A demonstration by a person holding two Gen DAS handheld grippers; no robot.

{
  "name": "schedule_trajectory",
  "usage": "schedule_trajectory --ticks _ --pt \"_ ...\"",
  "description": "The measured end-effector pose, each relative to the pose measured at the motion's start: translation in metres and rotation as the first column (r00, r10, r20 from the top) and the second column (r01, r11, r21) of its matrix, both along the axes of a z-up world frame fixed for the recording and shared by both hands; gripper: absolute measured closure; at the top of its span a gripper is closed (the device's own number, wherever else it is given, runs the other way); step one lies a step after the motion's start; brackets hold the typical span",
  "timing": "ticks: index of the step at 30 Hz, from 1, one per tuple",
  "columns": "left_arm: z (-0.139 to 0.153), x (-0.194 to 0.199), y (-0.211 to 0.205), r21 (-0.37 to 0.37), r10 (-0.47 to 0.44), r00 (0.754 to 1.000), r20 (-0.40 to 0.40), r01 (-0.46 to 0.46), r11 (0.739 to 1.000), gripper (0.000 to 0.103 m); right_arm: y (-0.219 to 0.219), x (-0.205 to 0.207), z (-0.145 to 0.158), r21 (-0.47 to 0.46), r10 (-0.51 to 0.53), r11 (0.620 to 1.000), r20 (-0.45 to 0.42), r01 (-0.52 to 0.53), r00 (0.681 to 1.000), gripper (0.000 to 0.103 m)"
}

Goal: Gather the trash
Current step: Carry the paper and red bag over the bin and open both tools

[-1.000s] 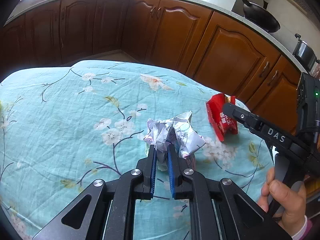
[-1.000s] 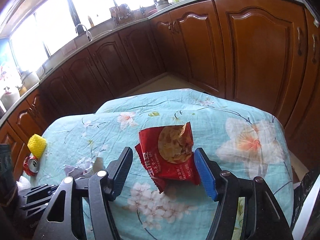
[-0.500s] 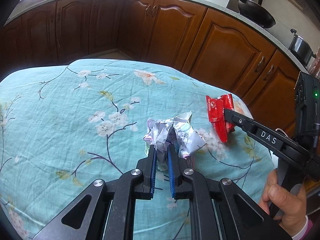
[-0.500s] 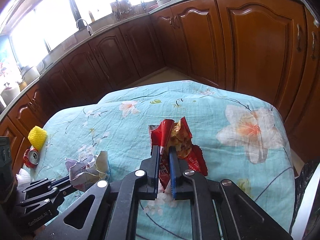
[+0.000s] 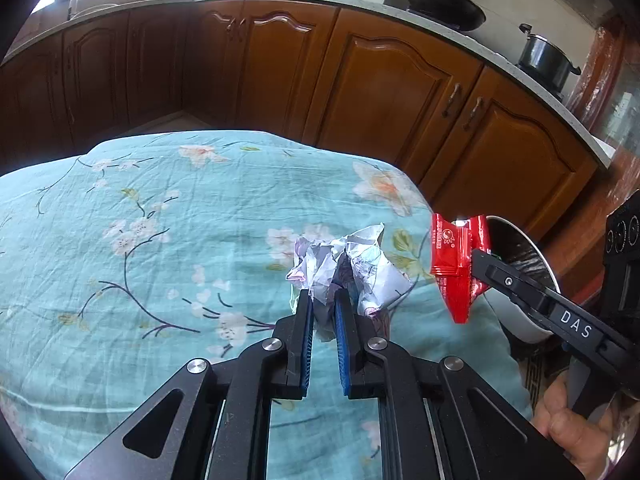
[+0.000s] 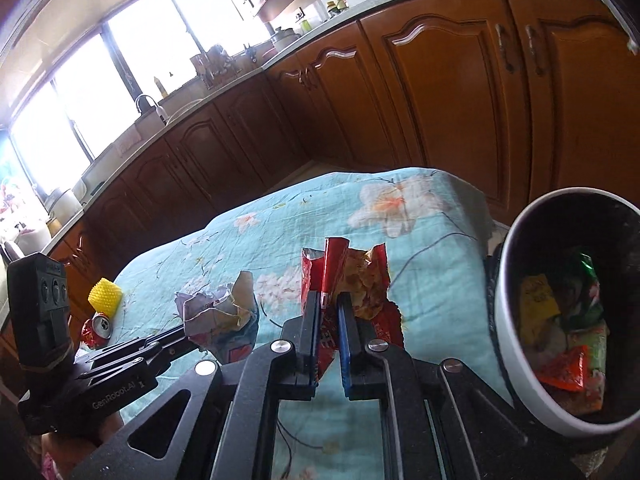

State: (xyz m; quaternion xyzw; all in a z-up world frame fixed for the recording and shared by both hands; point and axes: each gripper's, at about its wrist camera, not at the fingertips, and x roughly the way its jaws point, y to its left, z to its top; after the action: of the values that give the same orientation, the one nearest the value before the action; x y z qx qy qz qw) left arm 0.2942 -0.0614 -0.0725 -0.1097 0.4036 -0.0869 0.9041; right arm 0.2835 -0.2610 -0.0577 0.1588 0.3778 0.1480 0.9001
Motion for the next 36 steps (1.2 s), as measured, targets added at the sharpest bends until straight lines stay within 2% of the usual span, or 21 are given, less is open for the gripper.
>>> schedule_trajectory --ticks 14,24,36 --pt "0.026 -0.022 -0.064 0.041 -0.124 0.992 0.024 0.123 0.992 0.094 -0.065 -0.065 0.024 0.004 -0.130 0.991 0.071 0.130 0.989 0.095" --pt "0.040 -0.020 -0.108 0.066 -0.192 0.980 0.045 0.188 0.980 0.094 -0.111 -0.081 0.033 0.001 -0.219 0.975 0.089 0.220 0.972 0.095" --pt "0.041 0.003 -0.147 0.088 -0.254 0.966 0.053 0.248 0.965 0.094 -0.153 -0.088 0.031 0.002 -0.292 0.956 0.087 0.293 0.952 0.095"
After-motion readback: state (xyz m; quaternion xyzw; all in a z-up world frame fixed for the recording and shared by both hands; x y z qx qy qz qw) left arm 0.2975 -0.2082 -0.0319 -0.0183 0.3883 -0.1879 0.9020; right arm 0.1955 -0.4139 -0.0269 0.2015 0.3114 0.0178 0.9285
